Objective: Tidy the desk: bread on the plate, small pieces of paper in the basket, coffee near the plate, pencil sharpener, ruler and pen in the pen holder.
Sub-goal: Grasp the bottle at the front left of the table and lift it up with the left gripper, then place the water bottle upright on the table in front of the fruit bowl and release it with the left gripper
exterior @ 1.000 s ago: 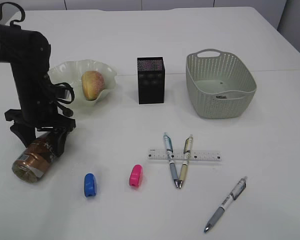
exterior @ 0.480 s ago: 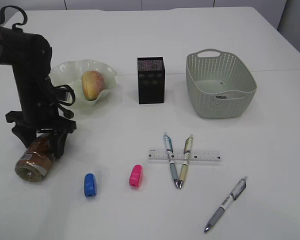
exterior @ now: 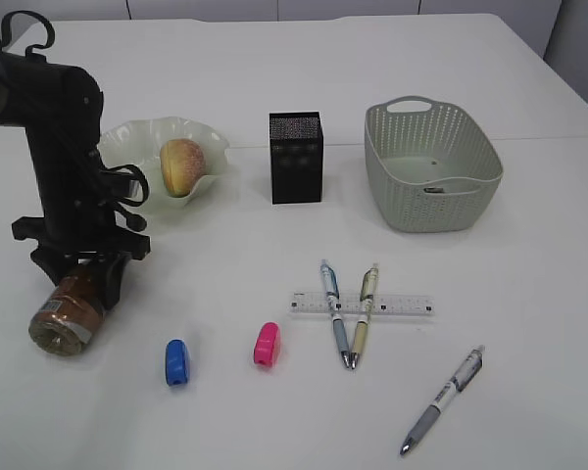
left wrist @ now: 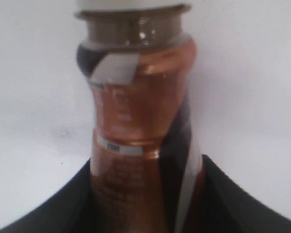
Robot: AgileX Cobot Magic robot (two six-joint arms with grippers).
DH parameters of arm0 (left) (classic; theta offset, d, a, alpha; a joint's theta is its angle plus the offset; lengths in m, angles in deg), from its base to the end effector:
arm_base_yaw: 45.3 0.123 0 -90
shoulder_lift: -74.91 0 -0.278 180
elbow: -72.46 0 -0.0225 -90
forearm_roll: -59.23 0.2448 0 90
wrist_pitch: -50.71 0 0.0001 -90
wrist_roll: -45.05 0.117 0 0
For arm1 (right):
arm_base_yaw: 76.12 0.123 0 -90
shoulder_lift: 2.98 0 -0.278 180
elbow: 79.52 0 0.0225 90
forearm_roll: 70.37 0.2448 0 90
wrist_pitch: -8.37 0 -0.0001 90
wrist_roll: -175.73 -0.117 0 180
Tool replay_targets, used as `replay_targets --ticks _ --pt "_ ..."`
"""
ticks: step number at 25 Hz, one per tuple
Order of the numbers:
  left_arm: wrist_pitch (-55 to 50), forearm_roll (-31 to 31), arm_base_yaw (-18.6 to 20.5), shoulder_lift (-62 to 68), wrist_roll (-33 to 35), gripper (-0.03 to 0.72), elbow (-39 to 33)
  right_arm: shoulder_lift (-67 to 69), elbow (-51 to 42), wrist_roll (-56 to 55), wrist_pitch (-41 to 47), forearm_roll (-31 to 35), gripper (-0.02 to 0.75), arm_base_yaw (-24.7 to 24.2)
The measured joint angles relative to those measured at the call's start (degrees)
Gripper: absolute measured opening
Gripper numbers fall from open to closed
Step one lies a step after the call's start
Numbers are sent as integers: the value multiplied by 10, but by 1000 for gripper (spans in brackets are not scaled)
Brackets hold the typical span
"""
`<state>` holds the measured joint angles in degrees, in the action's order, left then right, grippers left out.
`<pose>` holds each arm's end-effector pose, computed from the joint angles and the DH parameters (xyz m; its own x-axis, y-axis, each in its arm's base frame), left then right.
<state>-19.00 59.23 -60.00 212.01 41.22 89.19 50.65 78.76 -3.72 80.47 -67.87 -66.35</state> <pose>0.3924 -0.1029 0.0927 -0.9672 0.1847 0.1746 0.1896 0.9818 0.0117 0.1264 0.0267 0.3320 -0.8313 -0.1393 -0.5381 -0.1884 0.9814 0.0370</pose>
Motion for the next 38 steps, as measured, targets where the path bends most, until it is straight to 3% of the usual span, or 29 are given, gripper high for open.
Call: replay_targets --ticks 18,24,27,31,38 --pt "8 -25 0 -65 0 350 -11 0 0 -2 0 5 468 0" --pt "57 -25 0 -173 1 350 -108 0 0 -9 0 6 467 0" --pt "168 -21 0 -249 1 349 -203 0 0 -14 0 6 467 0" --pt "407 -3 0 -369 1 349 -359 0 0 -21 0 6 468 0" --pt "953 0 0 -458 1 349 -625 0 0 -24 0 6 467 0"
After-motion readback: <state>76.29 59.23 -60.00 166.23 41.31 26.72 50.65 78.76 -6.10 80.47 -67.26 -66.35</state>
